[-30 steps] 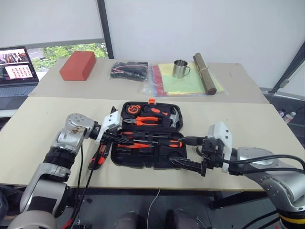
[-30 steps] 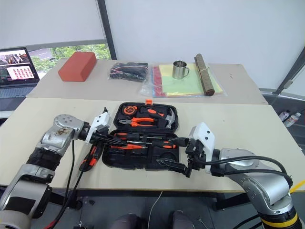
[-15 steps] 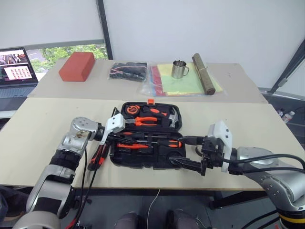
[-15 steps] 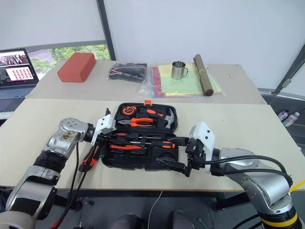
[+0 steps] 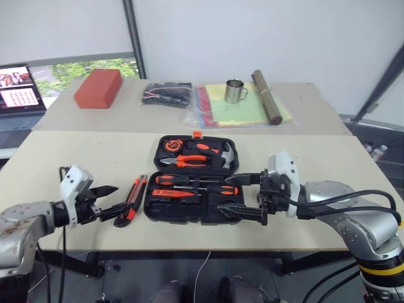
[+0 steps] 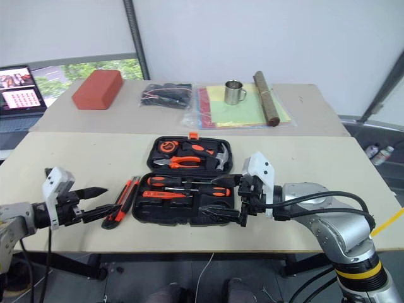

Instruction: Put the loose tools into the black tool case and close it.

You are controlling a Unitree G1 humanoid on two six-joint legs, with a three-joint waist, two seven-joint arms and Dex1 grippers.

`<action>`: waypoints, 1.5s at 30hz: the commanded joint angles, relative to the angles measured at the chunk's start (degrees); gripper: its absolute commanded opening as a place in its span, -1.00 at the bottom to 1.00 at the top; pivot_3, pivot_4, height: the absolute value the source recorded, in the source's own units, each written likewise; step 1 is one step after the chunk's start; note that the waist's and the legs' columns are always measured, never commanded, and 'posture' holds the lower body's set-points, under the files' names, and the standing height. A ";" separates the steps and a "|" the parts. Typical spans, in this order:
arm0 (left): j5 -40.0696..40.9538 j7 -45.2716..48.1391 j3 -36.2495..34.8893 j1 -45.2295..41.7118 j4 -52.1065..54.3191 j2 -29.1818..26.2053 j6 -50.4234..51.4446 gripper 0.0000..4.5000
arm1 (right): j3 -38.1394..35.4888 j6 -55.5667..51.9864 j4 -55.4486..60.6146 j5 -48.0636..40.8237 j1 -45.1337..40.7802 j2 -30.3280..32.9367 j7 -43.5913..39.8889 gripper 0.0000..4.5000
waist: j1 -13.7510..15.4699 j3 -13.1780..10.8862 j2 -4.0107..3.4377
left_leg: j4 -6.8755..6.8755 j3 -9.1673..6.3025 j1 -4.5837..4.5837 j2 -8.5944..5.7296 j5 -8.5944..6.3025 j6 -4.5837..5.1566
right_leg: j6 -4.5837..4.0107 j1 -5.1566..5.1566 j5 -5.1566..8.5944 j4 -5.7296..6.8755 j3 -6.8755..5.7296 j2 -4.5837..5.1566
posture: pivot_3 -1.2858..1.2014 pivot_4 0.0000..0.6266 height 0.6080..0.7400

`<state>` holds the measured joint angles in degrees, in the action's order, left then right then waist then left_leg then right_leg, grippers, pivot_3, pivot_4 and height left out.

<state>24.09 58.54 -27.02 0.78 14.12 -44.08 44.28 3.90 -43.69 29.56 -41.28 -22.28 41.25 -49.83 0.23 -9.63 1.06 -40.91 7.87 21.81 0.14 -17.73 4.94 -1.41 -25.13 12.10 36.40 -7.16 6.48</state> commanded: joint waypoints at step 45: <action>-2.81 29.71 44.54 -43.70 -14.54 -4.44 -13.16 -0.35 | -8.05 -1.16 11.49 -3.16 10.79 5.81 1.78 1.00 | 0.31 0.04 -0.12 | 0.24 0.20 0.29 -0.19 0.43 0.07 | 0.41 -0.12 -0.02 -0.32 -0.16 -0.34 | 0.03 -0.52 0.94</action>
<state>22.66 86.49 16.49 -40.51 -0.48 -48.42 32.18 -1.96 -45.40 39.01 -43.58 -11.85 46.99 -49.18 0.53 -9.59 0.94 -40.71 8.07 22.10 0.05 -17.29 5.03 -1.01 -25.26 12.08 36.08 -7.26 6.14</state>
